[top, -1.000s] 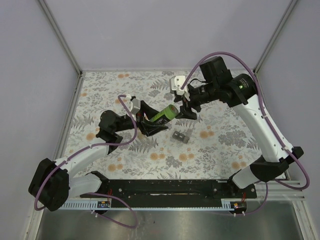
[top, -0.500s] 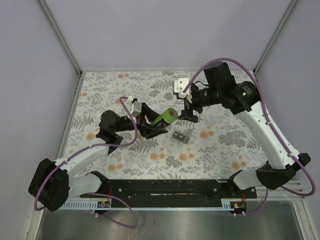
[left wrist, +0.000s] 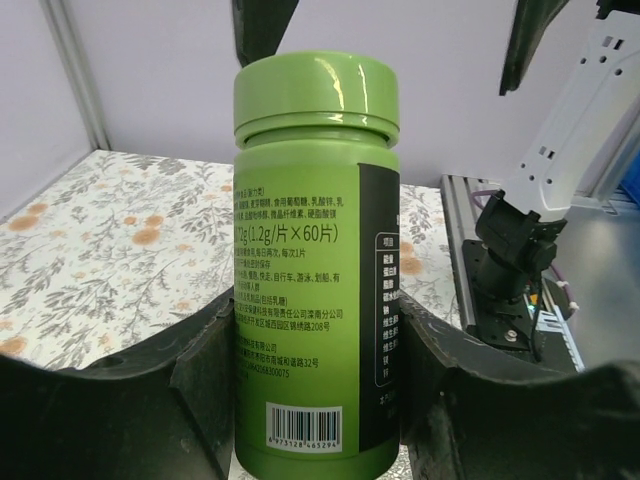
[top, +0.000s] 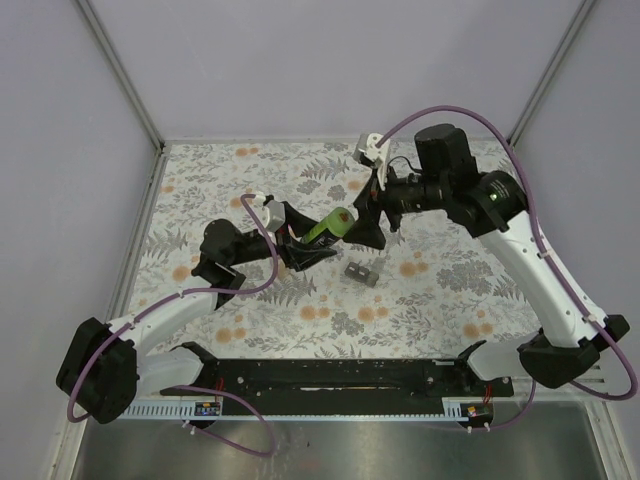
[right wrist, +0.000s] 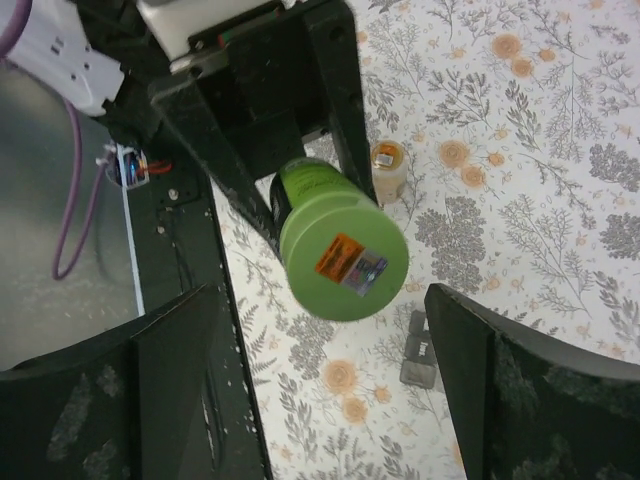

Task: Sort the pills into containers
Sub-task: Unscrew the lid of the pill bottle.

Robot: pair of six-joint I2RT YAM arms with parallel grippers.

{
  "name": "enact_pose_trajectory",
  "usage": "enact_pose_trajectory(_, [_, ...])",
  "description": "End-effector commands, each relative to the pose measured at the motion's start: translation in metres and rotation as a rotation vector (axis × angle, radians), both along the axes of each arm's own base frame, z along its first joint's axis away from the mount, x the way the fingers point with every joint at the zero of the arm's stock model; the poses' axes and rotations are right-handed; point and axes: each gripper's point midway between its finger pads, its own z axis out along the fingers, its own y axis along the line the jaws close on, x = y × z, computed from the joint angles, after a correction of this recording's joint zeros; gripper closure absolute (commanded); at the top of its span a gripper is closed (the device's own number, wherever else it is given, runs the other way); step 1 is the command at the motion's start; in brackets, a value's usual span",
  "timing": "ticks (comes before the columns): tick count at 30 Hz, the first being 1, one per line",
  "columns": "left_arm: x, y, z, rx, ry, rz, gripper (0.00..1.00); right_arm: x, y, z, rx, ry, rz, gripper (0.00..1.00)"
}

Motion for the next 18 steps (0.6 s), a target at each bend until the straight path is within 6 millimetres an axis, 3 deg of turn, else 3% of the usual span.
enact_pose_trajectory(1, [0.007,0.005,0.022,-0.042,-0.107,0.062,1.00,0.027,0.018,0.017,0.083,0.173,-0.158,0.06])
enact_pose_trajectory(5, [0.008,0.006,0.019,-0.031,-0.116,0.069,1.00,0.039,0.027,0.020,0.116,0.299,-0.214,0.07])
enact_pose_trajectory(10, [0.009,0.006,0.018,-0.028,-0.119,0.078,1.00,0.054,0.028,0.010,0.122,0.387,-0.247,0.14])
enact_pose_trajectory(18, [0.021,0.008,0.014,-0.010,-0.121,0.138,1.00,0.046,0.026,-0.001,0.114,0.450,-0.225,0.16])
